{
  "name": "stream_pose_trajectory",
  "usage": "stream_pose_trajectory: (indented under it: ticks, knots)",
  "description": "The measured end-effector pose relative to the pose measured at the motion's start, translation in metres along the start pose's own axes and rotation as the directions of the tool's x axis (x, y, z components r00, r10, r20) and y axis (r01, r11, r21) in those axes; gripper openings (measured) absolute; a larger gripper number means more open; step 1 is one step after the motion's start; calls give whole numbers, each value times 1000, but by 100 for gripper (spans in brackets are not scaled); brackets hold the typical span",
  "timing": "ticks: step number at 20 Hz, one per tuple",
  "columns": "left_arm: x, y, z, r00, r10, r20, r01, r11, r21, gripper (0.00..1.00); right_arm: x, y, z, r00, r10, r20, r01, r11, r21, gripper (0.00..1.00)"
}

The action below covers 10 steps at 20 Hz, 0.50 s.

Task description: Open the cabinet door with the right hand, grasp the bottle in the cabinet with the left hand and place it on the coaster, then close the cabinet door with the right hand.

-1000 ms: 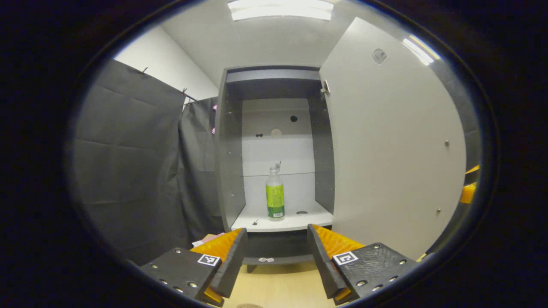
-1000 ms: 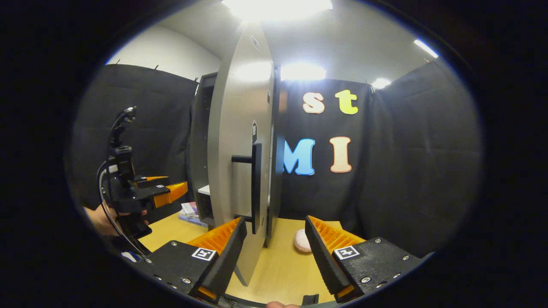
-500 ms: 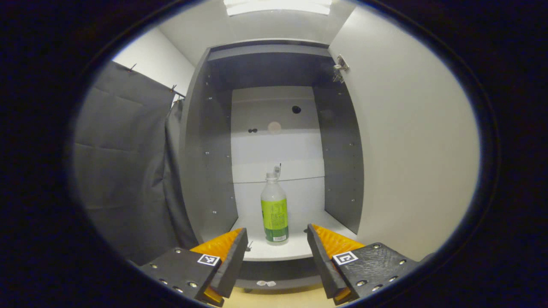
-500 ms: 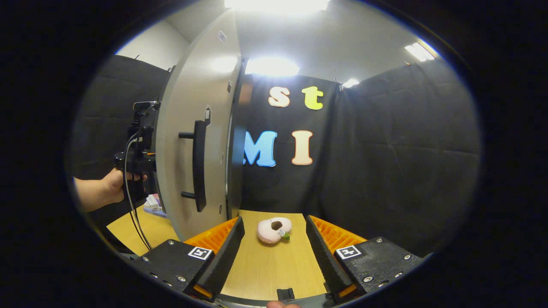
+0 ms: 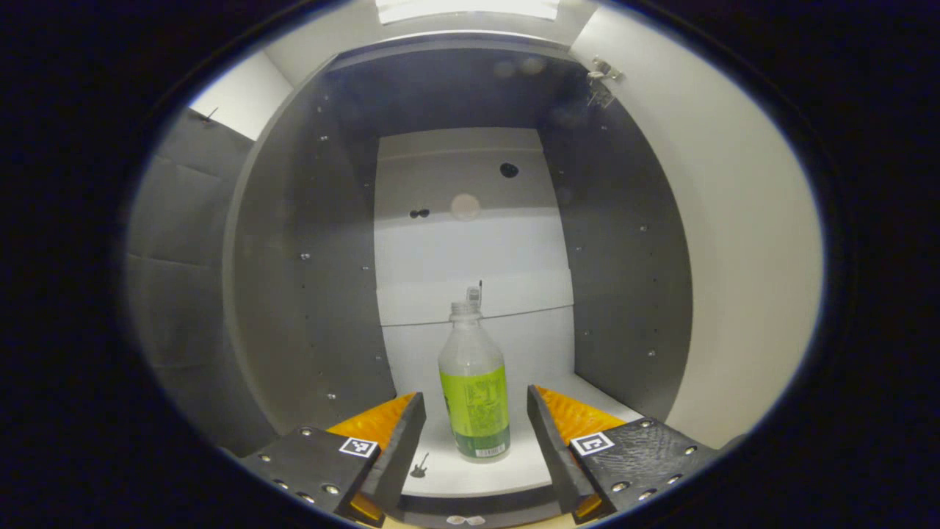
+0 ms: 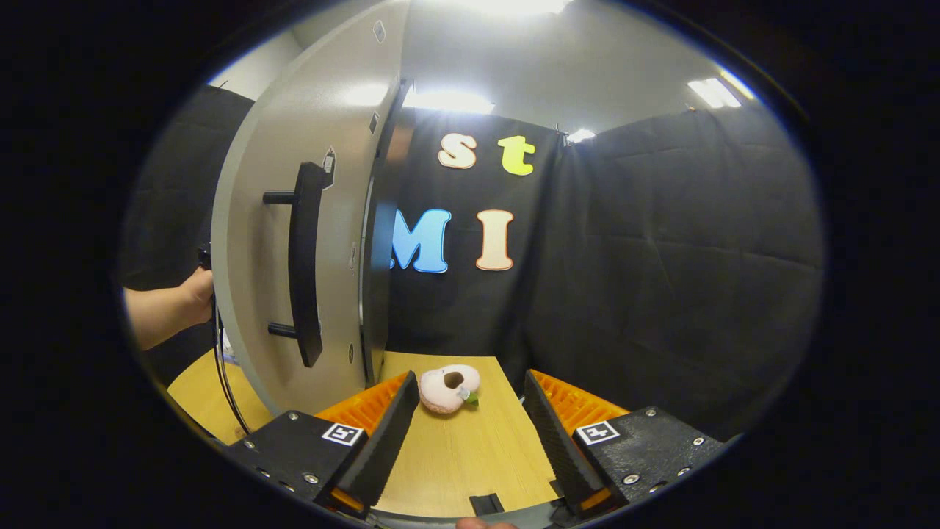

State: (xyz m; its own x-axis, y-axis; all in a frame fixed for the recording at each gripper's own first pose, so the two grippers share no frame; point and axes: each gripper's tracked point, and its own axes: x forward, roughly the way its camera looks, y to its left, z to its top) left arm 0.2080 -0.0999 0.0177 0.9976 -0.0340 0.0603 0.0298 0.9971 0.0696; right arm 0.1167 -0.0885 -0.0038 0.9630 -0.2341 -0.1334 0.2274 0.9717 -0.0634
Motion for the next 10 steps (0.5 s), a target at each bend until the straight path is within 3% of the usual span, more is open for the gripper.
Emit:
stream_pose_trajectory:
  ticks: [2, 8, 9, 10]
  knots:
    - [21, 2, -6, 1000, -3, -2, 3, 1000, 3, 80, 5, 8, -1, 1000, -2, -7, 2, 1000, 6, 89]
    - [64, -3, -18, 999, -41, -11, 41, 999, 23, 80, 10, 23, -14, 999, -23, -39, 23, 1000, -22, 90]
    - [66, -3, -22, 999, -40, -17, 41, 999, 27, 75, 13, 30, -19, 998, -20, -52, 19, 1000, -8, 90]
    - [68, -4, -24, 999, -43, -20, 43, 999, 20, 84, 14, 34, -22, 998, -19, -63, 20, 1000, 4, 90]
